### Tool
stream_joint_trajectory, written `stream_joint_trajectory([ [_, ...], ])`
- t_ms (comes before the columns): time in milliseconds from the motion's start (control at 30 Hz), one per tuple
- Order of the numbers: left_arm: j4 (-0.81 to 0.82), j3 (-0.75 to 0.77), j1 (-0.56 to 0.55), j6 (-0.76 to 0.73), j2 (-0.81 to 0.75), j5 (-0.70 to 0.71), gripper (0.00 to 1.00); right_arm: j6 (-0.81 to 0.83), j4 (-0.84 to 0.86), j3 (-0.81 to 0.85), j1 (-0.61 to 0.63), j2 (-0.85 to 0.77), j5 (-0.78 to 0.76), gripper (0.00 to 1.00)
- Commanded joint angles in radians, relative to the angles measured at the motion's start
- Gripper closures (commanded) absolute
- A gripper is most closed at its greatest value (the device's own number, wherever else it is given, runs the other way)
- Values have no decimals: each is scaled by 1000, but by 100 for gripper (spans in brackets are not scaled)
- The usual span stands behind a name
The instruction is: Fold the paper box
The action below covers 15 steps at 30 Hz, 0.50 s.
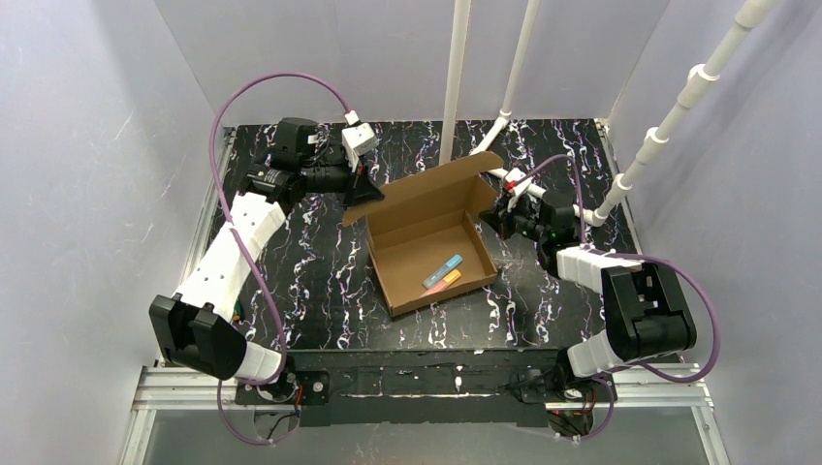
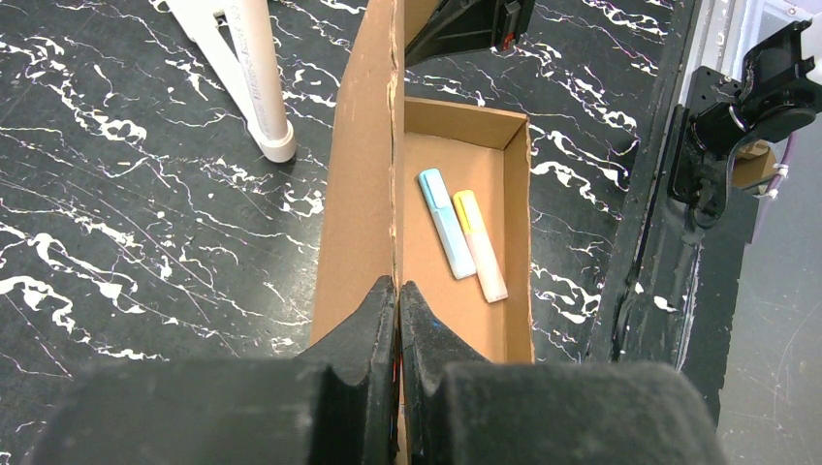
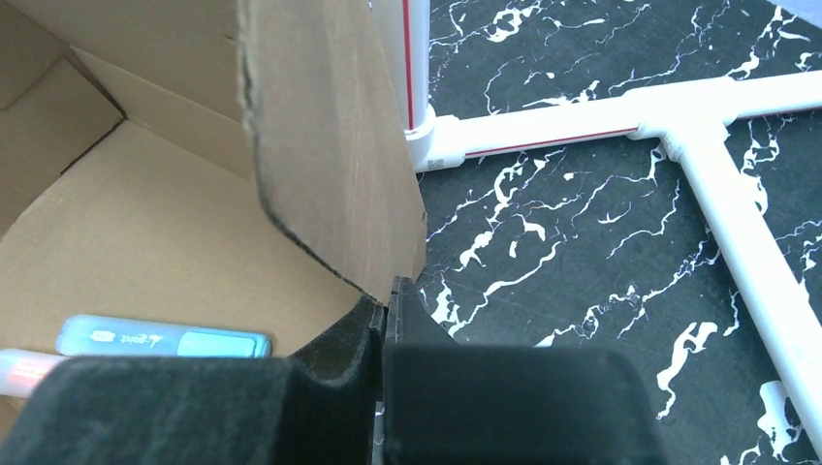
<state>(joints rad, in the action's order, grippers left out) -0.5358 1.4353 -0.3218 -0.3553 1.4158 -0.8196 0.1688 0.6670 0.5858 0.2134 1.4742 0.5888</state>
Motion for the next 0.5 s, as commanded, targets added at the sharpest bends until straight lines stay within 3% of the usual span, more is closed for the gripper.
stream_joint_trajectory([
  [0, -38, 6, 5, -2, 7, 9, 100, -88, -4, 78, 33, -36, 27, 99],
  [467, -36, 3, 4, 2, 11, 1, 100, -187, -194, 150, 90, -42, -80, 99],
])
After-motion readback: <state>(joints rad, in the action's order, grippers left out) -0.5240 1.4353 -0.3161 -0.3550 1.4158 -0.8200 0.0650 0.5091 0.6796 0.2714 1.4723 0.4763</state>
